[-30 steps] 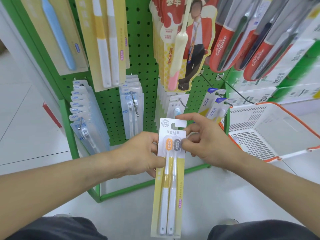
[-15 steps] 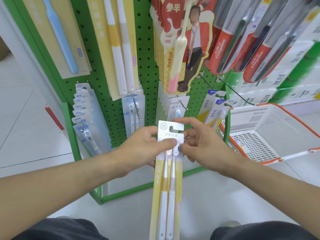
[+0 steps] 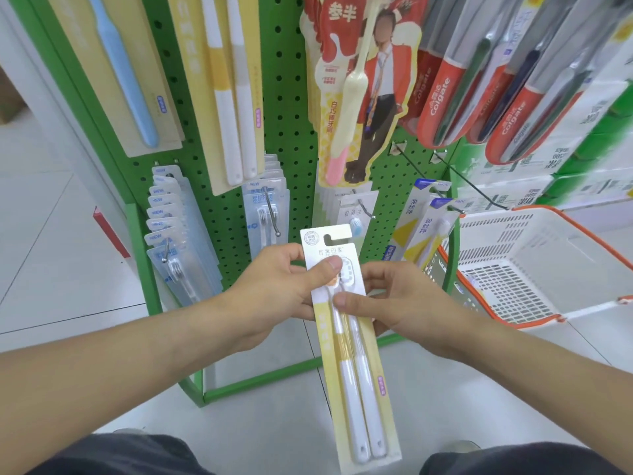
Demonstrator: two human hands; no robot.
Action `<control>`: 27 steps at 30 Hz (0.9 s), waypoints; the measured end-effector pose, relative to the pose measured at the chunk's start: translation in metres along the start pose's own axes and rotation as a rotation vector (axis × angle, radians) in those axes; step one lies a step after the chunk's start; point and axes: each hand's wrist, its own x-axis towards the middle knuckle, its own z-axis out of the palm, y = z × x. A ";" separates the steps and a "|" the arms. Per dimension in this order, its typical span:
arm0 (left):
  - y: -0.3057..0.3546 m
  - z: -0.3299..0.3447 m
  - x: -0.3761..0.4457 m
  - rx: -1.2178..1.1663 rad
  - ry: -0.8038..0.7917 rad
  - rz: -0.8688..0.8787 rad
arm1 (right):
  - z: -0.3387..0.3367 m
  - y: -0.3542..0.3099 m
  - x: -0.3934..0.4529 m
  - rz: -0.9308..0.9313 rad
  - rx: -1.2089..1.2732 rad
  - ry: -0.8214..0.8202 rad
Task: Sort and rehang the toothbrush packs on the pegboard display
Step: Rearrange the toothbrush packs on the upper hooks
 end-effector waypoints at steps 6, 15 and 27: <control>-0.003 0.000 -0.002 0.028 0.014 0.042 | -0.002 -0.006 -0.004 0.040 -0.053 -0.101; 0.000 0.000 -0.001 0.014 0.080 0.076 | -0.009 -0.011 -0.008 0.109 -0.154 -0.327; 0.000 0.001 -0.009 0.027 -0.054 -0.068 | -0.004 -0.002 -0.011 0.140 -0.164 -0.219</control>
